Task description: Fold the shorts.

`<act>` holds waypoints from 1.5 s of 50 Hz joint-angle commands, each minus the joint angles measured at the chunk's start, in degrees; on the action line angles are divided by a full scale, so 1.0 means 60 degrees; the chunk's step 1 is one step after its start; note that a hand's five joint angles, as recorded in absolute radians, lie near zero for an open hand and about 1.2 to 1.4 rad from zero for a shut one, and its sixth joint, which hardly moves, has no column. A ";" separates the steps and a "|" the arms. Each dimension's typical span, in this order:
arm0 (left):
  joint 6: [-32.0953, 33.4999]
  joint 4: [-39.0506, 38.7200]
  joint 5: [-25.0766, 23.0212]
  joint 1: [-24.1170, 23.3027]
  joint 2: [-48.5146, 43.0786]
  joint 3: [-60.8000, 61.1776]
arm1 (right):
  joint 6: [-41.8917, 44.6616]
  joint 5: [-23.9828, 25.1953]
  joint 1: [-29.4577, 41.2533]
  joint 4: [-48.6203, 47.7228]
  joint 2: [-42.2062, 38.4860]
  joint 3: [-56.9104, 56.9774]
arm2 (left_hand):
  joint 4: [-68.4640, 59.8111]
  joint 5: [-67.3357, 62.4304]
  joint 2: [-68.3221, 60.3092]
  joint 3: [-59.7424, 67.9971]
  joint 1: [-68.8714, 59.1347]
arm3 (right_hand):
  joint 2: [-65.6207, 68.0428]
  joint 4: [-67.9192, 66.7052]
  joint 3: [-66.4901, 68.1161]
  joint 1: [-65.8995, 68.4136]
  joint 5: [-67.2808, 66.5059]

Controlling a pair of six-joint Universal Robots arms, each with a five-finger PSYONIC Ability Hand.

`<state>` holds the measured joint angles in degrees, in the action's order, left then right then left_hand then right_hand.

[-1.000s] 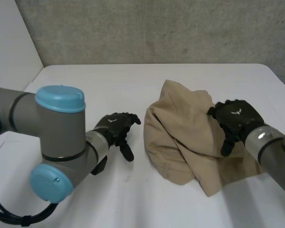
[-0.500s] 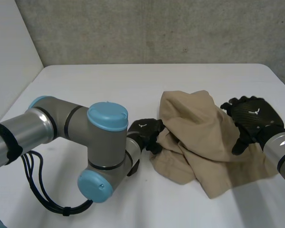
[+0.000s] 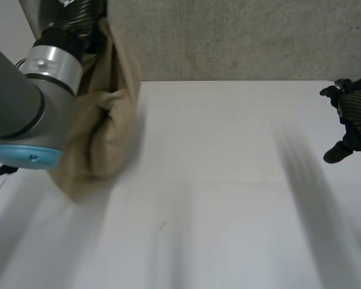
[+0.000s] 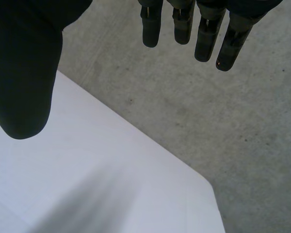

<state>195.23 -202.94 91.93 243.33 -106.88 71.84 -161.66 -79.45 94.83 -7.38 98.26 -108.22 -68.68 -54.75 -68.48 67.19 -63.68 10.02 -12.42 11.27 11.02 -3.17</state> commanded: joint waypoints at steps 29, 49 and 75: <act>0.1565 0.1099 -0.3107 -0.2968 -0.0044 0.2308 | 0.0136 0.0073 0.0177 -0.0015 -0.1011 -0.0098 | 0.9296 0.8642 0.9263 -0.9048 0.8463 | -0.0003 0.0404 -0.0211 -0.0170 0.0528; -0.1863 0.4087 0.0982 -0.2205 -0.0876 0.2835 | 0.1806 0.0177 0.3604 -0.0205 -0.3587 -0.0026 | 0.8735 0.8081 0.8702 -0.8487 0.7902 | 0.1188 -0.0787 0.0980 0.1021 -0.0663; 0.0464 0.0454 0.0909 -0.0463 -0.3528 0.0727 | 0.4781 -0.1583 0.3971 0.2519 -0.3678 0.0633 | 0.9324 0.8670 0.9290 -0.9076 0.8491 | 0.8835 -0.8434 0.8627 0.8668 -0.8310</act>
<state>191.23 -200.43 97.59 238.78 -122.90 79.74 -134.17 -91.74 119.00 -2.96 71.92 -106.29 -12.03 -2.49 -12.49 12.43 -11.35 67.17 -67.87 67.40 53.51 -55.87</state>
